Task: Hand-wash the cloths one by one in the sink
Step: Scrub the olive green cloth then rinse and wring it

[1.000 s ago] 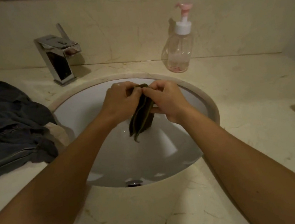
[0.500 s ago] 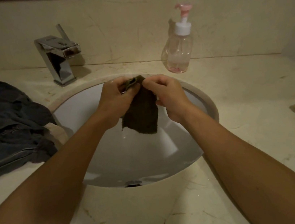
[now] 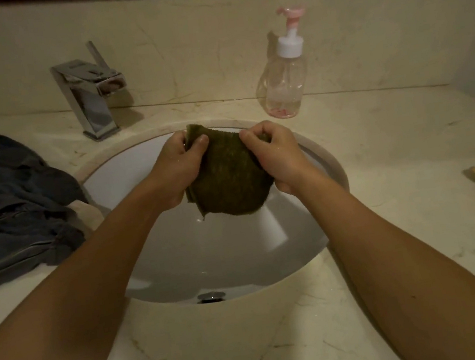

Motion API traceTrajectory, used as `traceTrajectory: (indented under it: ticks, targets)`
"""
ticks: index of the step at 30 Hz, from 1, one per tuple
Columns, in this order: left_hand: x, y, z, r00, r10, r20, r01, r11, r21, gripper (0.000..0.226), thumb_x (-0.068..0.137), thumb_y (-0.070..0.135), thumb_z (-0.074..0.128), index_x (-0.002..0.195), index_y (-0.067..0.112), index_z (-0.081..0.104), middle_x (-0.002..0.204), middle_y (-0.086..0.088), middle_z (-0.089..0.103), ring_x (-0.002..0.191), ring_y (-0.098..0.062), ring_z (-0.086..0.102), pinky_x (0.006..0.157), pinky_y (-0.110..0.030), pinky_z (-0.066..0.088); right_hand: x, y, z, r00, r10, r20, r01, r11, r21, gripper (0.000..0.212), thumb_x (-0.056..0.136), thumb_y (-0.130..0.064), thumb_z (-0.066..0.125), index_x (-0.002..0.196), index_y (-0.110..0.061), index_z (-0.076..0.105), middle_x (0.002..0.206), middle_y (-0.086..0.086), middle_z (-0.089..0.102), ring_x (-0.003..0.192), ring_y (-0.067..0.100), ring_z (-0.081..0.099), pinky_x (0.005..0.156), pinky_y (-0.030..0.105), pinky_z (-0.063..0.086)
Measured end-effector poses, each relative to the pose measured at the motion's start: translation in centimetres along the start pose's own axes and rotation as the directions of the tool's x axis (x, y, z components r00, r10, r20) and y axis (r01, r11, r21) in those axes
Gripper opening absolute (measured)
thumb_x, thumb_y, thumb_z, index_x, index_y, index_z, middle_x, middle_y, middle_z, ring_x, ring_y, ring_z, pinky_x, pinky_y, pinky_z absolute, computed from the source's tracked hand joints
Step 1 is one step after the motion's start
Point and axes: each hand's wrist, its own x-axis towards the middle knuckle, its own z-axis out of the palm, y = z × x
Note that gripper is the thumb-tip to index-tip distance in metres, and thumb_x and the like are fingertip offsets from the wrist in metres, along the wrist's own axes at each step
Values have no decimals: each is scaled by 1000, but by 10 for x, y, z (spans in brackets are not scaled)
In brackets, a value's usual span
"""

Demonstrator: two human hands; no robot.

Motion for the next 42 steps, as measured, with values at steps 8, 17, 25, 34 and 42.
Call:
traceTrajectory:
  ticks: [8,17,25,34,42]
  targets:
    - [0,3,-6,1000,18,7,-17,998,-67,16,99,22,61,114,22,58,113,-4,65,104,-20,65,80,-35,57,3,3,-5,989,-142,47,149,907,-394,31,106,-46,49,93,-19,51,90,3,59,82,16,58,73,34,50]
    - [6,3,-23,1000,18,7,-18,1000,-10,11,96,11,56,105,15,60,101,-9,64,101,-28,64,79,-39,56,5,9,-10,951,103,291,-97,995,-34,30,95,-15,71,124,-8,66,114,8,76,104,20,74,100,44,57]
    - [3,1,-21,960,168,226,-263,822,505,47,88,57,63,124,26,60,120,4,61,112,-15,59,95,-36,50,5,7,6,873,-384,299,486,727,-485,22,96,-21,68,117,-17,70,103,-4,70,95,13,66,90,34,55]
    - [3,-12,-8,841,491,228,-507,566,650,32,101,43,51,104,17,70,87,6,67,78,-5,60,80,-21,45,-1,5,20,906,-264,330,408,747,-524,50,83,-43,83,120,-23,55,102,-13,59,92,9,60,81,23,48]
    - [14,-13,-18,850,526,-32,-390,669,633,41,105,47,38,92,14,58,77,6,52,71,-2,49,66,-14,35,5,6,-11,949,73,307,-71,997,-17,30,91,-28,78,115,-14,67,110,6,75,105,22,71,85,32,59]
